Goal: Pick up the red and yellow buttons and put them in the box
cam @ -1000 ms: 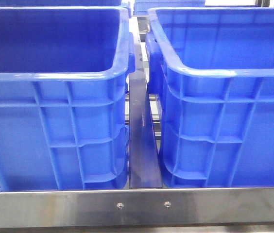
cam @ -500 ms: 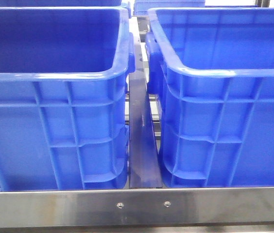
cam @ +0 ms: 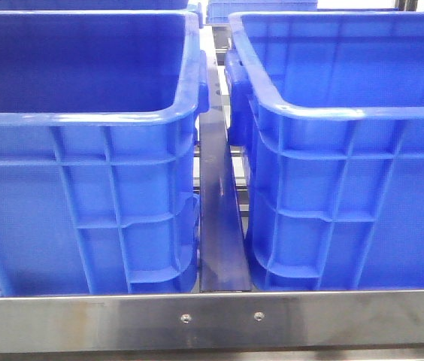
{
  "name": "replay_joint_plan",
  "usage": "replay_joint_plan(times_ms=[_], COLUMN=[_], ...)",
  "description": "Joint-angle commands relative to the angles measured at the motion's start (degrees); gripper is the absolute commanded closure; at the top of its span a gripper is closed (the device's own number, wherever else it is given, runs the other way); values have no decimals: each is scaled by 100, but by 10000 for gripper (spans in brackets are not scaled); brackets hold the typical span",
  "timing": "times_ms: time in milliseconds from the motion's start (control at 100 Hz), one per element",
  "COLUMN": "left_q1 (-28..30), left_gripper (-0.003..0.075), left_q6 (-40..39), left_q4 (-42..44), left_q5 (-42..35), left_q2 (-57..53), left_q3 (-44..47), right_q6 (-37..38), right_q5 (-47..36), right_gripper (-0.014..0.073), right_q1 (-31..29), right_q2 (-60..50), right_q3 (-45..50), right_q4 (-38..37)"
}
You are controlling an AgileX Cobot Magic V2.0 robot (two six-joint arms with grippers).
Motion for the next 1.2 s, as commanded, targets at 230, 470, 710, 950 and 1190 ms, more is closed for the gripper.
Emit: replay_joint_plan(times_ms=[230,470,710,950,1190], left_q1=[-43,-43,-43,-43,-43], left_gripper=[739,739,739,739,739], left_q6=[-5,-5,-5,-5,-5], left_q4=[-64,-64,-64,-64,-64], left_q5=[-367,-367,-367,-367,-367], left_q2=[-133,-133,-133,-133,-133], left_q3=[-175,-175,-175,-175,-175], right_q6=[-485,-2861,-4466,-4943,-5004], right_q5=[-276,200,951,1288,890], right_gripper=[33,33,33,33,33], right_q1=[7,7,7,195,1072], right_q2=[193,1193,2404,3029,3417], right_q3=[-183,-183,-194,-241,-618], right_q4=[1321,4018,6062,6663,6656])
